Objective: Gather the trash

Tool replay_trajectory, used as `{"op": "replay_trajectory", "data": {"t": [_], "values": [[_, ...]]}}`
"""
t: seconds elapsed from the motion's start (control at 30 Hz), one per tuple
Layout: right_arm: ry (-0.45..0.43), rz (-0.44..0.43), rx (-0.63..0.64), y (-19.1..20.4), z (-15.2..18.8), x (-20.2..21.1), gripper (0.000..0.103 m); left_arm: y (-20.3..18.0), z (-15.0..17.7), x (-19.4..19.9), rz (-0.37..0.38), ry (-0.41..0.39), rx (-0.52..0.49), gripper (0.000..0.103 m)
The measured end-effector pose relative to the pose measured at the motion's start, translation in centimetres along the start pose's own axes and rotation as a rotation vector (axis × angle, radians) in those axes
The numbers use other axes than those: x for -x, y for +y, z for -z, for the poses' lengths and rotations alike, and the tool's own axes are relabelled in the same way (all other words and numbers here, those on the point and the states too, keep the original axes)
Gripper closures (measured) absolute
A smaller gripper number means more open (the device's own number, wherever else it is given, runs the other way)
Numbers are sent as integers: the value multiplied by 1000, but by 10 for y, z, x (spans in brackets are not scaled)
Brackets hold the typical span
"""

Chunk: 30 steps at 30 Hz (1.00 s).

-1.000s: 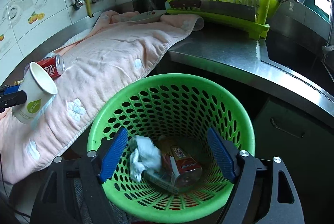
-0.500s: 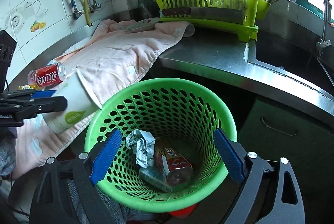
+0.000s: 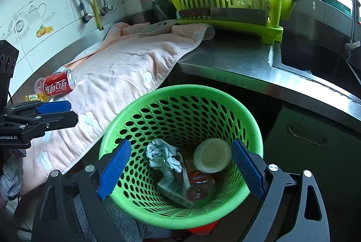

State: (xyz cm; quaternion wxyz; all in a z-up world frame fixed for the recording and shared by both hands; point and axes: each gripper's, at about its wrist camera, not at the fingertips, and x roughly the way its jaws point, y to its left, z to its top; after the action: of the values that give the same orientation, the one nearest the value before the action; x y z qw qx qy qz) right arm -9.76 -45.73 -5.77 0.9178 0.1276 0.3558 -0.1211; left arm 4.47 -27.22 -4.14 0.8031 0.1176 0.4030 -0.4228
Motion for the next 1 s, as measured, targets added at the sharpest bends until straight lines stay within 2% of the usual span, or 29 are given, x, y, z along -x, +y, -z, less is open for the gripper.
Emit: {"op": "replay_trajectory", "data": {"t": [0.33,0.4,0.43,0.6,0.7,0.77,1.0], "values": [[-10,-61,70,44,-20,-7,16,72,10,61,-193,-77,84,35],[-14,-75,86,54,-24,-9,15,91,13,73,-236,-88,106,32],[-15,-81,95,59,-26,-10,15,99,14,78,-256,-91,117,27],[-11,-119,124,85,-37,-17,15,142,20,102,-355,-101,141,27],[-2,-149,140,102,-43,-23,15,166,24,112,-403,-95,130,26],[4,-167,159,115,-49,-28,15,181,28,117,-433,-88,118,21],[24,-213,235,160,-68,-46,15,210,27,117,-455,-51,19,20]]}}
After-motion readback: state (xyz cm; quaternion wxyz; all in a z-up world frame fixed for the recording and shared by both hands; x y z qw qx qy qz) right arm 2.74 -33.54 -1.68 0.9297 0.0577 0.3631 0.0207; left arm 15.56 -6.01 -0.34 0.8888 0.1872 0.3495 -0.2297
